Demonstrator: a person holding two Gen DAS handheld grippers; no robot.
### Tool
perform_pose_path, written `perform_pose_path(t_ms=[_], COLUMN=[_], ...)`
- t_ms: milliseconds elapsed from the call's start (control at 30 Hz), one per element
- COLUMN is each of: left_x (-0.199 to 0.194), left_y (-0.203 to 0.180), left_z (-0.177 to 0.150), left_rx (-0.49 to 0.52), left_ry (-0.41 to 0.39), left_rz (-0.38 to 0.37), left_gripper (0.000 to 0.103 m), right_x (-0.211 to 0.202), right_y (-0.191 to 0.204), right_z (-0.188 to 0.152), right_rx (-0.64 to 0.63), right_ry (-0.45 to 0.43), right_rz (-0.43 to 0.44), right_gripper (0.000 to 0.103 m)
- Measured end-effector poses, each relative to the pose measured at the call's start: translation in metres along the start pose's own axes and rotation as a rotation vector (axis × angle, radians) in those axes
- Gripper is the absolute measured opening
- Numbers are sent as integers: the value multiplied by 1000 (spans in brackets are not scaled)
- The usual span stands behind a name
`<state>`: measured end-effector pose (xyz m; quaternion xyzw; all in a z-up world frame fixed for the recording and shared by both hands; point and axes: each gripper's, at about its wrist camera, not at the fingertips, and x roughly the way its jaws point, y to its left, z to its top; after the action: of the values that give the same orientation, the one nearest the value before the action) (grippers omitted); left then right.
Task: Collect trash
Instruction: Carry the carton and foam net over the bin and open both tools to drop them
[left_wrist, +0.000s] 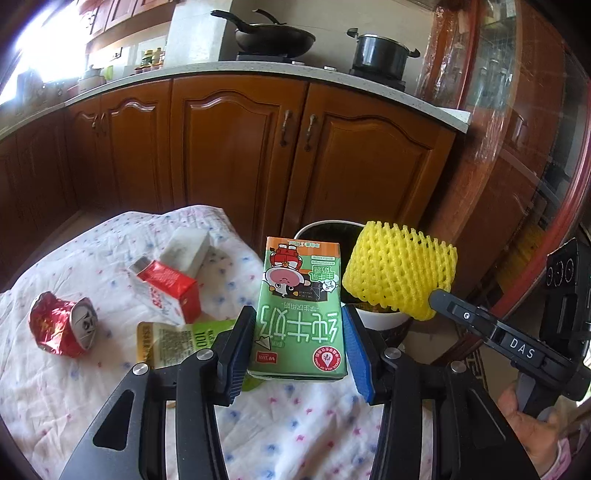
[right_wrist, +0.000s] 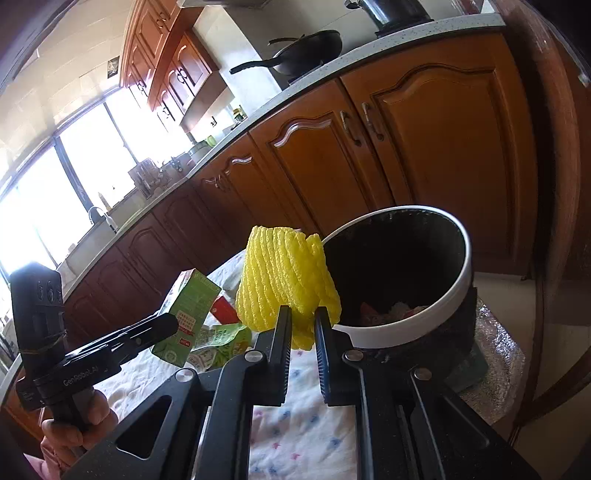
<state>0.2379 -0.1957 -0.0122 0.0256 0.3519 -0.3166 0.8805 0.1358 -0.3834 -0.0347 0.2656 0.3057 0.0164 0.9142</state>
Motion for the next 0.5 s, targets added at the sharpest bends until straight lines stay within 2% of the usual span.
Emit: perform_pose_path(t_ms=[233, 500], left_x=[40, 83], left_y=[-14, -22], left_z=[24, 43], left_rx=[45, 76], left_ry=[49, 101], left_rz=[-12, -12], left_gripper=[46, 46], right_x=[0, 11], right_y=[-23, -46], right_z=[12, 28], right_rx=[2, 6], right_ry=[-4, 19], right_rz=[-108, -177], right_gripper=[12, 12])
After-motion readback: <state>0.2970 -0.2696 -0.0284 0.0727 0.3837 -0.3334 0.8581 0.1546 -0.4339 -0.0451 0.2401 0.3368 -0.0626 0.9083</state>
